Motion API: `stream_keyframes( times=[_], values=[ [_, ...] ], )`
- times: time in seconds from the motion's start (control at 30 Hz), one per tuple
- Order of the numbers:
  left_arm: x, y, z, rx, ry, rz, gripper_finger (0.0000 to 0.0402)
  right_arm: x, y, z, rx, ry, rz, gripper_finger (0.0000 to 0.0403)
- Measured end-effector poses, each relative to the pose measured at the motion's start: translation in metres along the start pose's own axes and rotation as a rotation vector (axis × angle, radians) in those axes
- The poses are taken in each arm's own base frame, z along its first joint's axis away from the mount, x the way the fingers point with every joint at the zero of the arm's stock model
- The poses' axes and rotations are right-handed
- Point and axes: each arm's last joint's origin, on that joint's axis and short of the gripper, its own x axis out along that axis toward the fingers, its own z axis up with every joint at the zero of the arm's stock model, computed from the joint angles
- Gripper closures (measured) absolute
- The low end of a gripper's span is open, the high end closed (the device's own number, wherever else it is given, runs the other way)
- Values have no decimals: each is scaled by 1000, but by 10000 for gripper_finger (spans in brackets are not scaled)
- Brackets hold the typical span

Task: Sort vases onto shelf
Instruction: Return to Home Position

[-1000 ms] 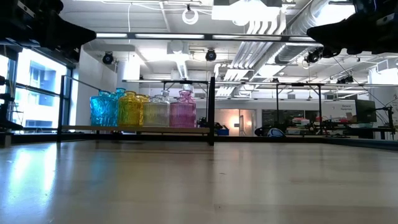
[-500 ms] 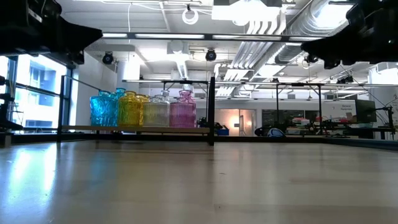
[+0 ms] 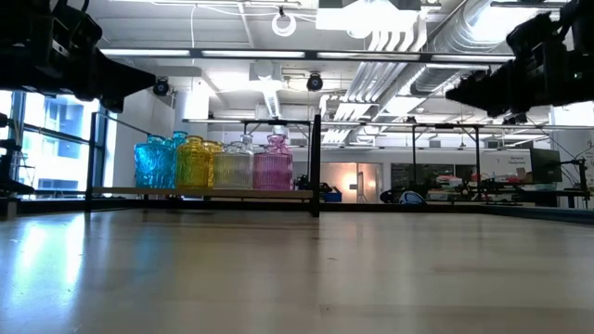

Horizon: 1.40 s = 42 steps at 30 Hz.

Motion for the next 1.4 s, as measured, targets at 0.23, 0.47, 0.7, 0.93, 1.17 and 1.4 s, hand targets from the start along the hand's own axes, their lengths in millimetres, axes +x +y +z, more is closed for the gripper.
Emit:
stream_keyframes(
  times=[0.23,0.47,0.7,0.93,1.17,1.4],
  values=[
    [2,0,-2,3,28,3,401,-1,0,-16,95,167,-34,403],
    [2,0,-3,-21,35,7,401,-1,1,-16,77,164,-15,403],
    [1,0,-1,-18,9,19,401,-6,5,-4,-8,33,47,403],
    [0,1,1,-10,-8,18,401,-17,2,4,-58,-67,5,403],
    [0,1,1,-2,-12,17,401,-17,1,3,-65,-57,-8,403],
    [0,1,1,2,-12,18,401,-18,0,5,-68,-72,-49,403]
  ],
)
